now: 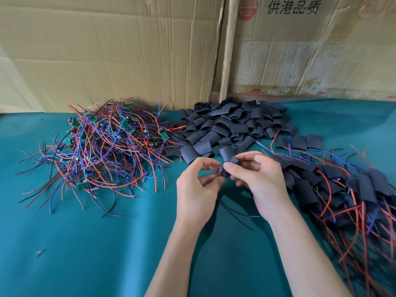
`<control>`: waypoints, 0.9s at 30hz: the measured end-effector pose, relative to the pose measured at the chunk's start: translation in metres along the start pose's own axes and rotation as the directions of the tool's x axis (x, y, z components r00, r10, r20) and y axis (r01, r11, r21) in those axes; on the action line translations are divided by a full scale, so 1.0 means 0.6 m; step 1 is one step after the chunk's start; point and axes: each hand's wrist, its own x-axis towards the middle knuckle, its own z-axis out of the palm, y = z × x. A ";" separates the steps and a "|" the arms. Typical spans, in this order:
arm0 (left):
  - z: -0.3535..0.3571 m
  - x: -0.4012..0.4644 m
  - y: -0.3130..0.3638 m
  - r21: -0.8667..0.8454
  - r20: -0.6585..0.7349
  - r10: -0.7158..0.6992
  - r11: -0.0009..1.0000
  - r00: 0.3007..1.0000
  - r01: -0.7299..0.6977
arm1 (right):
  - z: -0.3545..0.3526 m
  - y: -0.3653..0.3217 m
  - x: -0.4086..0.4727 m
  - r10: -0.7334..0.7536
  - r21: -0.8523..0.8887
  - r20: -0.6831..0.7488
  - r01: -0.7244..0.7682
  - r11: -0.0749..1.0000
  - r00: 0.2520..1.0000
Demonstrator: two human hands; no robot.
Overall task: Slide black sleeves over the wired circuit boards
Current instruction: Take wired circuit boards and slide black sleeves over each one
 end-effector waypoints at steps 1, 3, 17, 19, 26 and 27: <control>0.000 0.000 -0.002 0.034 -0.014 0.008 0.999 1.000 -0.007 | 0.001 -0.002 -0.002 0.004 -0.020 0.009 -0.004 1.000 1.000; 0.001 0.000 -0.004 0.075 -0.029 0.024 0.997 0.999 -0.022 | 0.001 -0.004 -0.004 0.016 -0.071 0.050 -0.012 0.997 0.999; -0.030 0.007 0.010 -0.211 0.427 -0.142 0.945 0.893 0.251 | -0.044 -0.058 -0.025 -0.011 -0.139 -0.010 0.009 0.990 1.000; -0.026 0.011 0.007 -0.224 0.340 -0.180 0.938 0.923 0.265 | -0.085 -0.098 -0.031 0.031 -0.388 0.004 -0.027 0.921 1.000; -0.006 0.016 -0.007 0.119 -0.036 -0.108 0.987 0.993 0.112 | -0.155 -0.222 -0.044 0.169 -0.972 -0.160 -0.185 0.145 0.972; -0.009 0.018 -0.009 0.172 -0.096 -0.081 0.980 0.992 0.097 | -0.156 -0.230 -0.041 0.053 -0.968 -0.192 -0.198 0.153 0.980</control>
